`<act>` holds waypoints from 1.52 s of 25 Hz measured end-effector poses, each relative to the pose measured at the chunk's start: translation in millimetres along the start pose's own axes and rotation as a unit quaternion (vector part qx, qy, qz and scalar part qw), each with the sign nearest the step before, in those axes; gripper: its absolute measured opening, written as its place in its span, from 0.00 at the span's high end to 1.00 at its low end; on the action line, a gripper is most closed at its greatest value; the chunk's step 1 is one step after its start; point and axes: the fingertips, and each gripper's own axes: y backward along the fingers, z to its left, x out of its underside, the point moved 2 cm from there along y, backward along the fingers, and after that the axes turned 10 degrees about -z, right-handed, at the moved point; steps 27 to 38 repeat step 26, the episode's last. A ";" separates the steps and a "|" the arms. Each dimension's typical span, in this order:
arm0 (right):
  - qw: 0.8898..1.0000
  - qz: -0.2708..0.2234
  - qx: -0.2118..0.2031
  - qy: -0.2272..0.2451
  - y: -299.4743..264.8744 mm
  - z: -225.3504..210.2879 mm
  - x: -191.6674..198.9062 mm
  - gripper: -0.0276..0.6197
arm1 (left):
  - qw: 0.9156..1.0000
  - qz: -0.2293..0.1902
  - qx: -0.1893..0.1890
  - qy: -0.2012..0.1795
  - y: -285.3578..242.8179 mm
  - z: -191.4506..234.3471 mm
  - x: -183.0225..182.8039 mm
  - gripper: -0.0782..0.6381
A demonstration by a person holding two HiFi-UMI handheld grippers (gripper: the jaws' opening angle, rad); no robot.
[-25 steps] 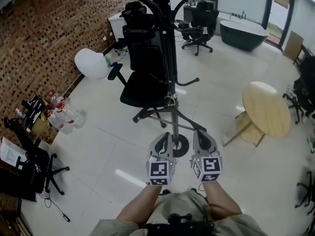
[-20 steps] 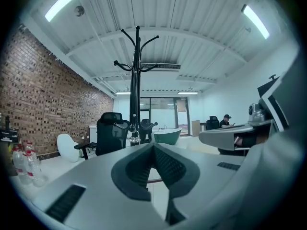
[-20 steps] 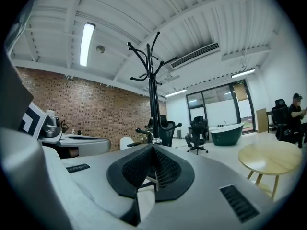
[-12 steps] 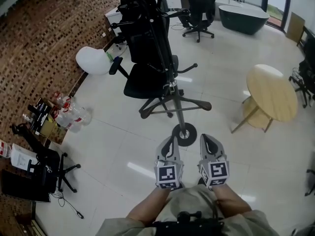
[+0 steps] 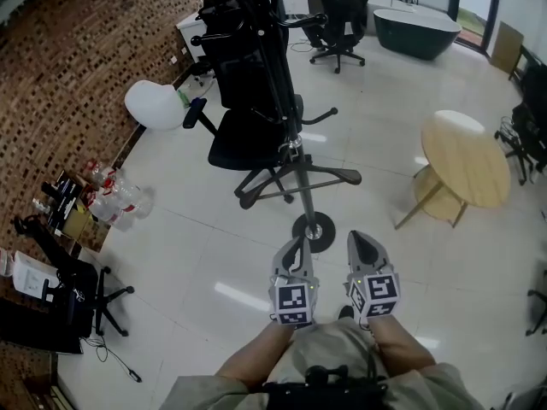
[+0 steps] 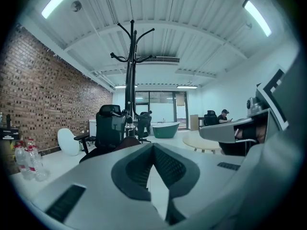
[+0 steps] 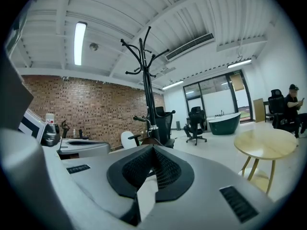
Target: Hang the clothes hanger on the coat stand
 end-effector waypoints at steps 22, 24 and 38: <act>1.000 0.005 -0.004 0.009 -6.2 -0.3 -16.5 0.95 | 1.000 -0.006 0.006 0.011 -9.9 -1.1 -16.4 0.89; 1.000 0.004 -0.006 0.010 -8.6 -0.2 -20.0 0.95 | 1.000 -0.006 0.006 0.012 -11.9 -0.5 -19.8 0.89; 1.000 0.004 -0.007 0.011 -11.1 -0.3 -22.8 0.95 | 1.000 -0.005 0.006 0.014 -14.3 0.1 -22.6 0.89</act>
